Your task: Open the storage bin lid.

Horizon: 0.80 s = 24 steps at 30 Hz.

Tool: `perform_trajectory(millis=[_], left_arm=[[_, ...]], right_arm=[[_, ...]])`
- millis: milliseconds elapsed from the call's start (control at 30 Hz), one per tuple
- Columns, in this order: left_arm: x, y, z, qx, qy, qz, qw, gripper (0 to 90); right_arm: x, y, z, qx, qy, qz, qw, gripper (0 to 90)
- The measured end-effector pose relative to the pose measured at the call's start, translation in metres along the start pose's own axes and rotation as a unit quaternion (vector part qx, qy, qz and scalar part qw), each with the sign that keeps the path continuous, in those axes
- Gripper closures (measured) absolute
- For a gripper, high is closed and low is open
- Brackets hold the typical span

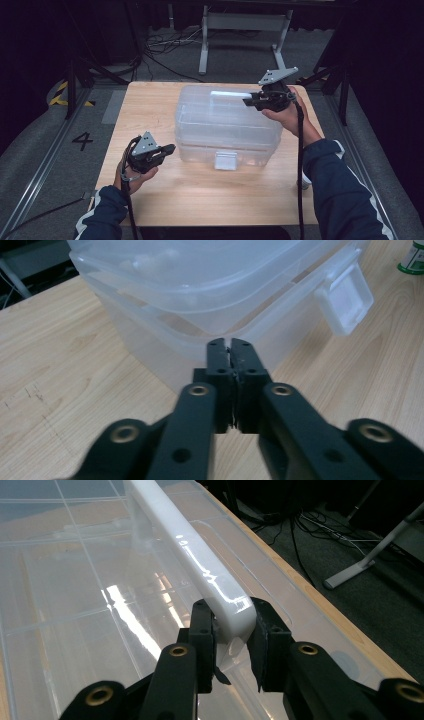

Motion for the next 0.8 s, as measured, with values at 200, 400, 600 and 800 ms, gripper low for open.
perform_trajectory(millis=[200,400,600,800], left_arm=[[0.008,0.002,0.002,0.006,0.005,-0.008,0.9999,90.0],[0.013,0.002,0.006,0.006,0.009,-0.012,0.9999,90.0],[0.014,0.006,0.012,0.002,0.008,-0.011,0.9999,90.0],[0.014,0.007,0.019,0.001,0.012,-0.016,0.9998,90.0]], right_arm=[[0.002,0.002,0.0,0.003,-0.003,0.004,1.0,74.5],[0.003,0.004,0.0,0.004,-0.005,0.007,1.0,74.5],[0.003,0.005,0.0,0.005,-0.005,0.008,0.9999,74.4],[0.003,0.006,0.0,0.005,-0.005,0.009,0.9999,74.4]])
Point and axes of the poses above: each handheld gripper's, and its own axes: z roughly forward along the jaws, x roughly out of its top, y roughly to its right, the point moved 5 cm from there along z, roughly forward along the jaws, and after that the axes turned 15 degrees about -z, right-handed, at the moved point
